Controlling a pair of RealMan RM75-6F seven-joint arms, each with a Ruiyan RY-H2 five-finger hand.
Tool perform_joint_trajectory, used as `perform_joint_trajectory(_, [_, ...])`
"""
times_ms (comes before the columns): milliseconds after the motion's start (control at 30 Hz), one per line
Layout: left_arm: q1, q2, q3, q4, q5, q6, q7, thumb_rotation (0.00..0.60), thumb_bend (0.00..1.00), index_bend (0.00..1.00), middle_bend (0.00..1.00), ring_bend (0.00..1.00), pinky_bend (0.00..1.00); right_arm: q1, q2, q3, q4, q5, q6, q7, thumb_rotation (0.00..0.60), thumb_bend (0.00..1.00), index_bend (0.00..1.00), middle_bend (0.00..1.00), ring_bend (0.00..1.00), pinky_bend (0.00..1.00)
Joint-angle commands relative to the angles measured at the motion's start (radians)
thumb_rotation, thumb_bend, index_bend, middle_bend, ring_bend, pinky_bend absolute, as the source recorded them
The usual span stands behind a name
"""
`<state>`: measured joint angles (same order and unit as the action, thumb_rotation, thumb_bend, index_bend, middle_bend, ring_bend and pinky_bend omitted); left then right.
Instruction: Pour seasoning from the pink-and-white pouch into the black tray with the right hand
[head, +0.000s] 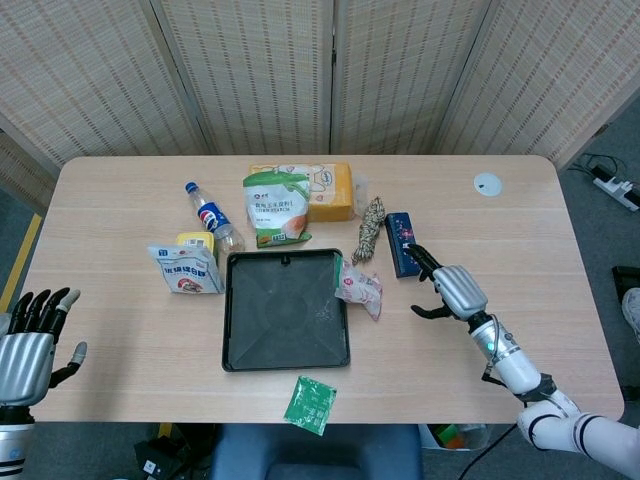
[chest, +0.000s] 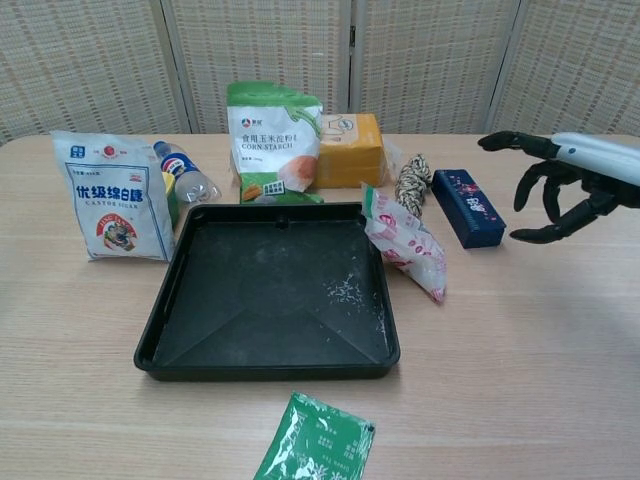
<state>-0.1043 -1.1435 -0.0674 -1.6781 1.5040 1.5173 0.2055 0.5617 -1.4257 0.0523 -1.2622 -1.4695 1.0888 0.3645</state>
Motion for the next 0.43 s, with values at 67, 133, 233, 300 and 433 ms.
perform_joint_trajectory(67, [0.000,-0.001,0.002,-0.002,-0.001,-0.003,-0.001,0.600,0.43,0.13,0.13,0.09,0.00,-0.144,0.214,0.002,-0.271,0.111,0.149,-0.303,0.600,0.27,0.00,0.07,0.19,0.27])
perform_joint_trajectory(133, [-0.001,-0.003,0.004,-0.003,-0.001,-0.004,0.000,0.600,0.43,0.13,0.13,0.09,0.00,-0.184,0.256,-0.007,-0.315,0.122,0.197,-0.364,0.600,0.27,0.00,0.07,0.17,0.24])
perform_joint_trajectory(233, [0.000,-0.005,0.005,-0.004,0.000,-0.004,0.000,0.600,0.43,0.13,0.13,0.09,0.00,-0.243,0.295,-0.021,-0.357,0.128,0.273,-0.440,0.600,0.27,0.00,0.07,0.16,0.23])
perform_joint_trajectory(300, [0.000,-0.008,0.006,-0.006,0.003,-0.001,-0.001,0.600,0.43,0.13,0.13,0.09,0.00,-0.283,0.309,-0.028,-0.374,0.126,0.323,-0.463,0.600,0.27,0.00,0.07,0.16,0.23])
perform_joint_trajectory(433, [0.002,-0.010,0.010,-0.010,0.011,0.004,0.001,0.600,0.43,0.13,0.13,0.09,0.00,-0.348,0.324,-0.037,-0.390,0.118,0.394,-0.446,0.600,0.27,0.00,0.07,0.16,0.23])
